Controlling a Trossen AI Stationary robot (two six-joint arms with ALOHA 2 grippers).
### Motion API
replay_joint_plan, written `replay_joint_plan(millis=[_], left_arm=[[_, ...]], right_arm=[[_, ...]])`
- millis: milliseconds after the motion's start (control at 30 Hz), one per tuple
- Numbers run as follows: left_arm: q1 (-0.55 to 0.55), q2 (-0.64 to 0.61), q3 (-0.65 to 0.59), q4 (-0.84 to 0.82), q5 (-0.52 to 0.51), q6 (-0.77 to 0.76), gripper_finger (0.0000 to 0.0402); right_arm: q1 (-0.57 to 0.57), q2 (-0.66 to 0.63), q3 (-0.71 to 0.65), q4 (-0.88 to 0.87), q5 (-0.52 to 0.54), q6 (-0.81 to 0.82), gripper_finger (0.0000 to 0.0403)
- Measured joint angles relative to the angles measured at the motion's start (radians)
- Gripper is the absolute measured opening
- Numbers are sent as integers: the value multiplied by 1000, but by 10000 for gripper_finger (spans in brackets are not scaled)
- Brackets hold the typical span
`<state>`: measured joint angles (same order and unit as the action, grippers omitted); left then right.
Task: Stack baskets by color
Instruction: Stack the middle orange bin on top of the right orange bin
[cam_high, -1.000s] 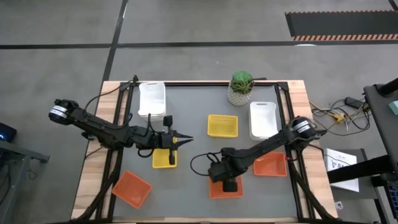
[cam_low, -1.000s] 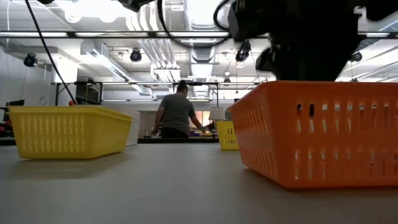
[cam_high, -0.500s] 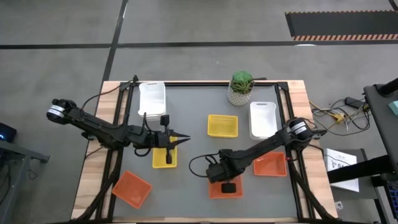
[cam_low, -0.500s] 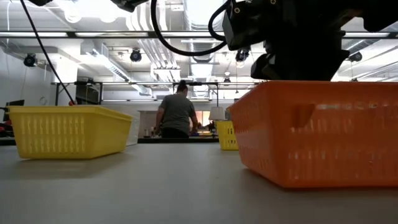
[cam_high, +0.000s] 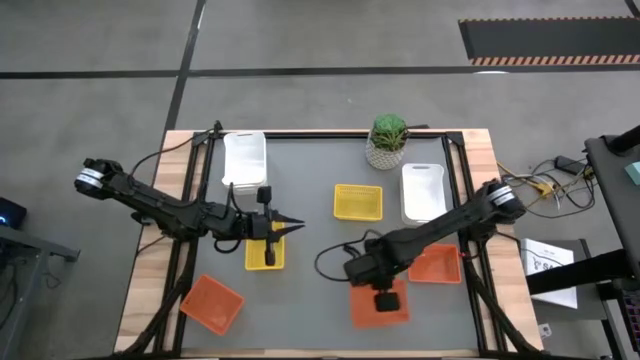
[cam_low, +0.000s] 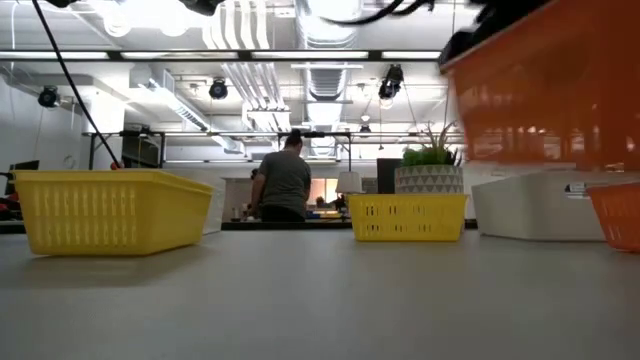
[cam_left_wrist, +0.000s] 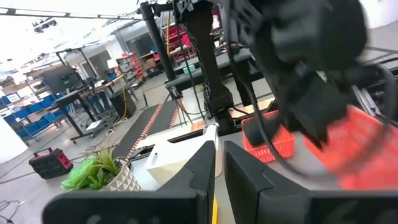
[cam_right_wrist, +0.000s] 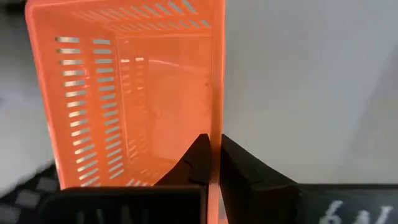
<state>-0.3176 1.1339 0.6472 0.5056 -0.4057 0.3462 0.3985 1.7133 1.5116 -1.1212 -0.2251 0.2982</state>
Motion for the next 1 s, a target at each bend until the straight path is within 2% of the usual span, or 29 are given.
replay_joint_plan(millis=[167,300,667,833,1000], left_arm=[[-2,0,0,0,0,0,17],[-5,0,0,0,0,0,17],[-7,0,-1,-1,0,0,17],[-7,0,-1,0,0,0,17],[-7,0,-1,0,0,0,17]], right_arm=[[3,-148,-19,-209,-18,-53,9],[3,-289,-90,-272,-6,-74,9],[2,-640,-418,-217,43,-22,9],[2,-713,-532,-180,58,36,9],[2,-725,-585,-172,99,49,9]])
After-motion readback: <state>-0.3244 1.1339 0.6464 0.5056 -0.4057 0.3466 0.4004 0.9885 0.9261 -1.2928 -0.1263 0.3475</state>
